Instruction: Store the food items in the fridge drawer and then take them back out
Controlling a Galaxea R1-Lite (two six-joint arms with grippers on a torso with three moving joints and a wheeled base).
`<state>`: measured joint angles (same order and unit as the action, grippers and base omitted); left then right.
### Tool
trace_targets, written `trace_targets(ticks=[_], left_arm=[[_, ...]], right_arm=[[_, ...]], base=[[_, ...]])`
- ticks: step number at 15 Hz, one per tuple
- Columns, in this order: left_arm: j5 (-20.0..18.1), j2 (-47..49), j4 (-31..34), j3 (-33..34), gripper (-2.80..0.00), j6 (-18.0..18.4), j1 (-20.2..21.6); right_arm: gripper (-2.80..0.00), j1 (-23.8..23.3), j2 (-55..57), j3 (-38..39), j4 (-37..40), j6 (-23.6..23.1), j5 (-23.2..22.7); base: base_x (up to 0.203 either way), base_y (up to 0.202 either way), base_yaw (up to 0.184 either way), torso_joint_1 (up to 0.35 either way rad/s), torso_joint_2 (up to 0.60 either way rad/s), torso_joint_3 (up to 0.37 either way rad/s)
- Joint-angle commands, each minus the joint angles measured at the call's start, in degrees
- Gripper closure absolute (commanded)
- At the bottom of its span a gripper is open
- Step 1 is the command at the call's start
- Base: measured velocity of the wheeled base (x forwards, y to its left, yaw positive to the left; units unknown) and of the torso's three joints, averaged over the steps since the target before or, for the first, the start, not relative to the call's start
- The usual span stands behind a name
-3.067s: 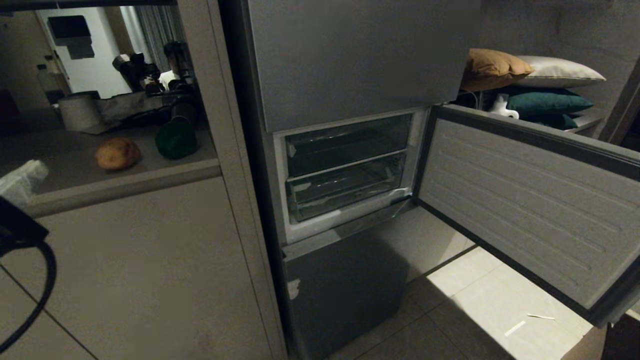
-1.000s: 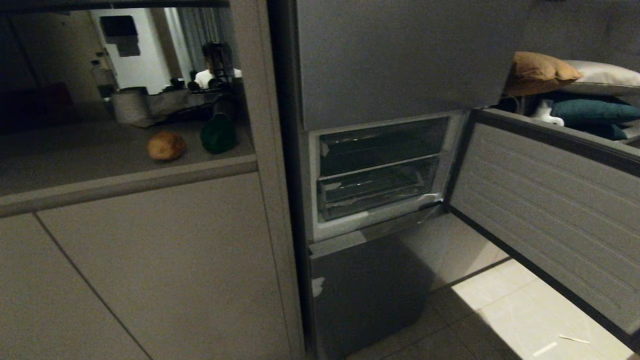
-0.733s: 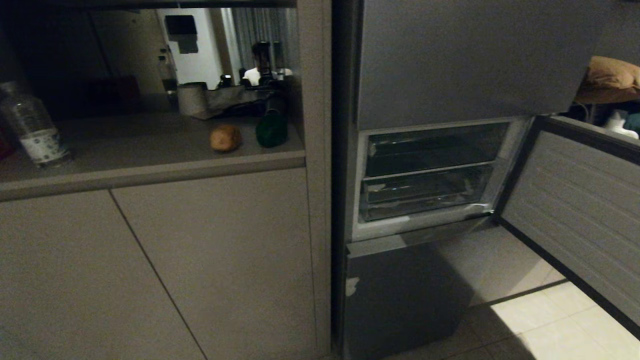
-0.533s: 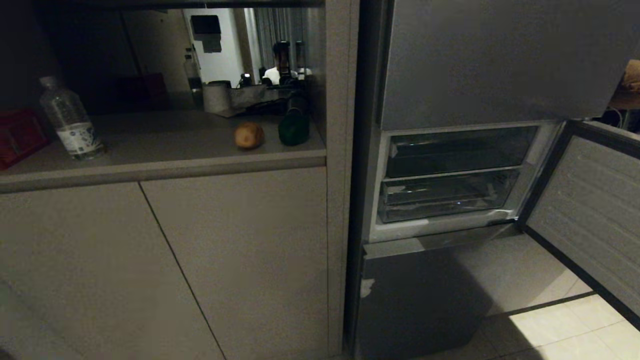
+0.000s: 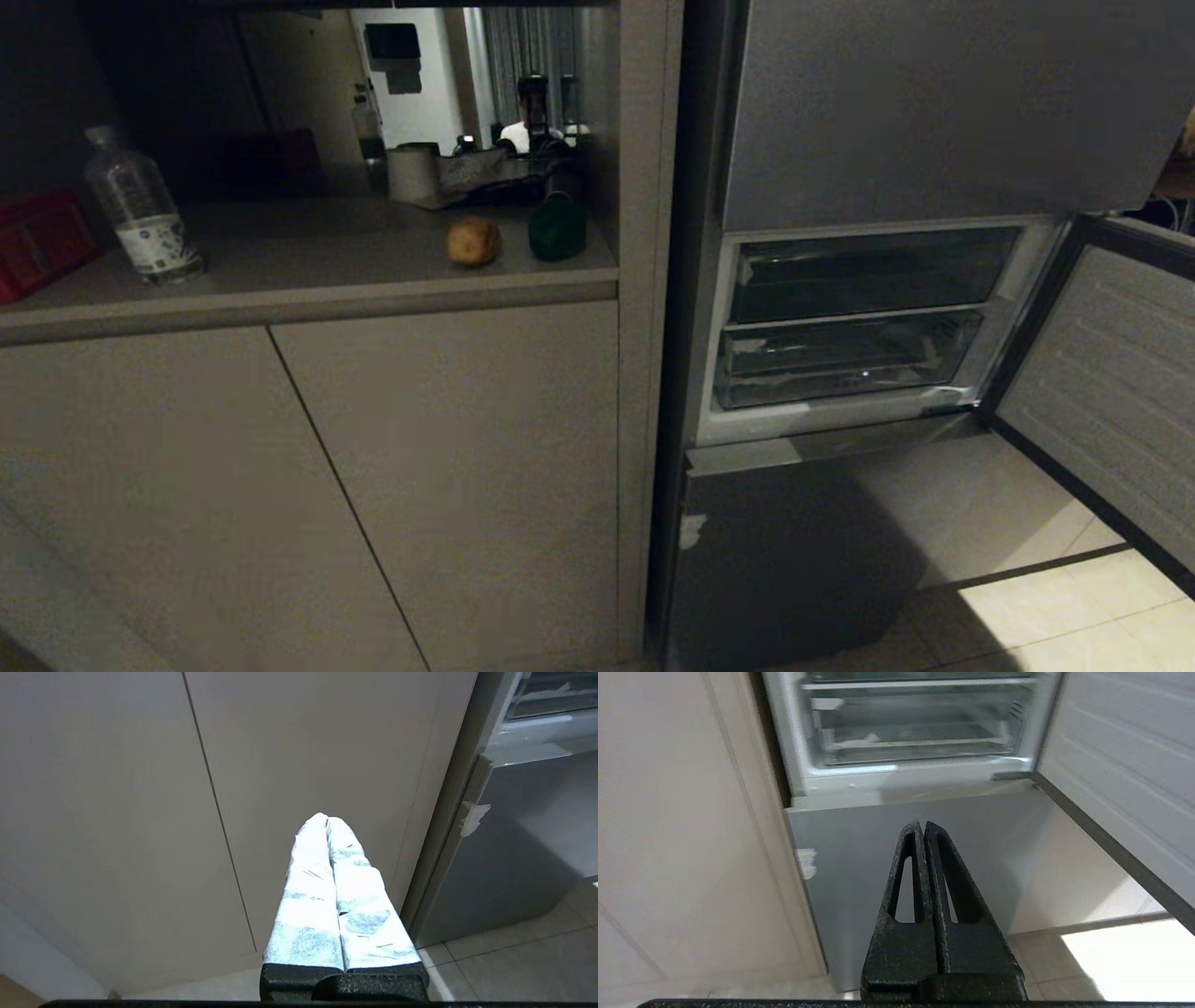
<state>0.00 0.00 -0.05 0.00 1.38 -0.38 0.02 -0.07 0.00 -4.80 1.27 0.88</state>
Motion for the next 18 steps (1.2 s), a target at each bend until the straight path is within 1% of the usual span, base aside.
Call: trace_targets(ticks=[1, 8, 16, 18], left_arm=[[0.0, 0.1, 0.0, 0.0, 0.0, 0.0, 0.0], [0.0, 0.1, 0.0, 0.0, 0.0, 0.1, 0.0], [0.1, 0.1, 0.0, 0.0, 0.0, -0.5, 0.0], [0.1, 0.1, 0.0, 0.0, 0.0, -0.5, 0.0]], right_arm=[[0.0, 0.1, 0.1, 1.8, 0.0, 0.1, 0.0], [0.0, 0.1, 0.1, 1.8, 0.0, 0.1, 0.0], [0.0, 0.1, 0.1, 1.8, 0.0, 0.1, 0.0], [0.0, 0.1, 0.1, 1.8, 0.0, 0.1, 0.0]], base=[[0.0, 0.0, 0.0, -0.148, 0.34, 0.188], [0.0, 0.0, 0.0, -0.154, 0.36, 0.199], [0.0, 0.0, 0.0, -0.214, 0.53, 0.31], [0.0, 0.0, 0.0, -0.122, 0.33, 0.196]])
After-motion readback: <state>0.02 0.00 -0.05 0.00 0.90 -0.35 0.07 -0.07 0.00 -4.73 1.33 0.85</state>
